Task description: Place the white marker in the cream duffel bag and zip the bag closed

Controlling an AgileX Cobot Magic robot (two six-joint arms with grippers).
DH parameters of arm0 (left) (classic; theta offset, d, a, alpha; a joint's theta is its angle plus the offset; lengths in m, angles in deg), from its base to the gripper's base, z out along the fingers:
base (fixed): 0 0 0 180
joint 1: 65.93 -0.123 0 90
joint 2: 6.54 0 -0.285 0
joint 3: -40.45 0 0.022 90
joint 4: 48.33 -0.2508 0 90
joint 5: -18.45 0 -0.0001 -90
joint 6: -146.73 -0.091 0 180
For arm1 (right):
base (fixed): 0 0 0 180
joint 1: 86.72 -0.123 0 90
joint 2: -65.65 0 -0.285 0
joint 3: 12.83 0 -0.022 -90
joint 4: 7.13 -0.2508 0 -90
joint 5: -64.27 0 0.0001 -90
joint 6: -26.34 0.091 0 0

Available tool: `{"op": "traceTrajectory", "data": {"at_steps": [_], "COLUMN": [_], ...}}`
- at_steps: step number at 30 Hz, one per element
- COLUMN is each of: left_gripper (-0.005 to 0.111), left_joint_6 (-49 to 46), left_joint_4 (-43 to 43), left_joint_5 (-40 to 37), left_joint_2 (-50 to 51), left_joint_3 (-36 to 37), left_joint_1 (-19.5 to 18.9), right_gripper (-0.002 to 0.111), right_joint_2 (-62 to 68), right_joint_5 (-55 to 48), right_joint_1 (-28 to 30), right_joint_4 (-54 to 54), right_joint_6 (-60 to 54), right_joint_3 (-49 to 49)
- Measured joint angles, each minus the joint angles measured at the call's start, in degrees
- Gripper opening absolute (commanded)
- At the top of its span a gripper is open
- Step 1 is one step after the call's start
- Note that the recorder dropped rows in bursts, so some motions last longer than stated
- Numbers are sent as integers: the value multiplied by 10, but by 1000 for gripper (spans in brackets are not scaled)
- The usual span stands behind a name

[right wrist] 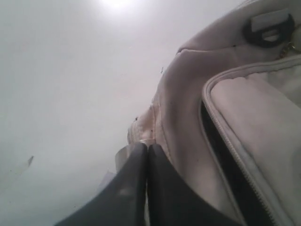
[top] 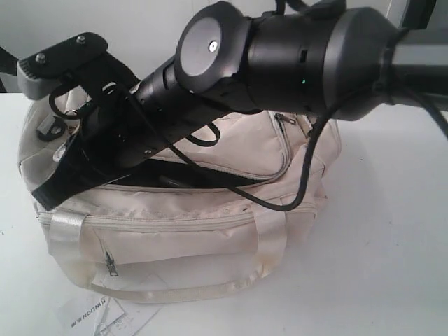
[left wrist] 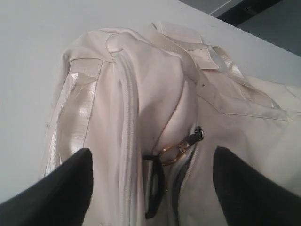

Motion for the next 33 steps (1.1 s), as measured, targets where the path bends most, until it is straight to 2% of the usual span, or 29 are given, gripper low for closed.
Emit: {"op": "traceTrajectory", "data": {"at_steps": [5,17,25,28,33], "left_gripper": [74,72,71,55,4], "left_joint_6": [-9,-71,-100,-102,-104], "left_joint_4": [9,104,102,102,101], "left_joint_5": [6,4,23,32,37], "left_joint_2": [21,76,97,99,99], "left_joint_3": [0,0,0,0,0], "left_joint_1": [0,0,31,36,36], "right_gripper": [0,0,0,2,18], "right_joint_2": [6,6,6,6,8], "right_joint_5": [8,17,37,41,82], "right_joint_1": [-1,-4,-4,-4,-4], "right_joint_4": [6,8,10,10,10], "right_joint_6": [1,1,1,1,1], "right_joint_3": [0,0,0,0,0]}}
